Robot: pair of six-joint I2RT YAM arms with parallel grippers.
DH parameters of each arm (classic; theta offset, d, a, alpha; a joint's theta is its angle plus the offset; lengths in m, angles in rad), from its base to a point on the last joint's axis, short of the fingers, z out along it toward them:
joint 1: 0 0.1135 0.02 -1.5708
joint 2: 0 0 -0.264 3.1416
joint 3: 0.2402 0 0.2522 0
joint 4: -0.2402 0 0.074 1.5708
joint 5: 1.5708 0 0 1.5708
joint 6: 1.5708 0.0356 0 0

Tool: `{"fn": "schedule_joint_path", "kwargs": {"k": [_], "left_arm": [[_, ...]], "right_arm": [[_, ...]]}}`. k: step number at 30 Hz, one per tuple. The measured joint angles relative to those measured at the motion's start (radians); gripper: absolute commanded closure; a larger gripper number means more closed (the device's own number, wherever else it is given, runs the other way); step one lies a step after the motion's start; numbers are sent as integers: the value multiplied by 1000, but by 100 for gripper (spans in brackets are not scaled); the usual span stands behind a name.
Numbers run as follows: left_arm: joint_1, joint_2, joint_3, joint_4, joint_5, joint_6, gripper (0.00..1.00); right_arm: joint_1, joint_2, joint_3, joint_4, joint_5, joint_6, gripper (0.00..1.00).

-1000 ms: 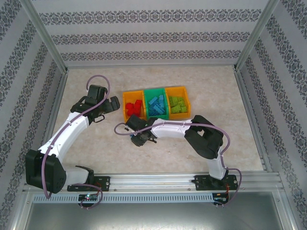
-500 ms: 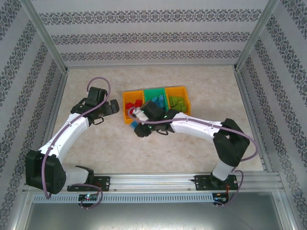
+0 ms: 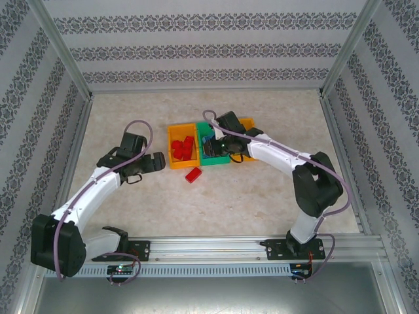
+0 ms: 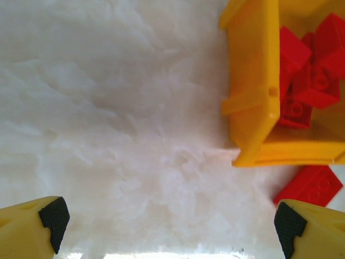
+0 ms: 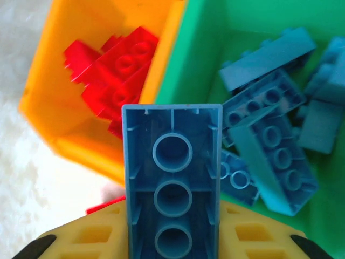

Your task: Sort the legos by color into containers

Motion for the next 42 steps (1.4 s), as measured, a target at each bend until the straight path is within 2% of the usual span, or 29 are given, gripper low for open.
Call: {"fn": "schedule_joint_path", "kwargs": {"k": [8, 13, 20, 29, 37, 42], "left_arm": [[-142, -79, -87, 34, 19, 33, 1], [-251, -65, -98, 65, 17, 56, 0], [-360, 70, -86, 109, 14, 105, 0], [-402, 199, -18, 144, 10, 172, 0], [-428, 326, 38, 169, -13, 178, 0], [-428, 381, 78, 168, -51, 119, 1]], "right_arm": [[-42, 120, 117, -68, 50, 88, 69], [-46, 158, 161, -103, 67, 126, 62], [-45, 173, 189, -127, 71, 145, 39], [-45, 104, 134, -108, 70, 161, 24], [-45, -75, 48, -64, 70, 182, 21], [-46, -138, 8, -54, 79, 185, 20]]}}
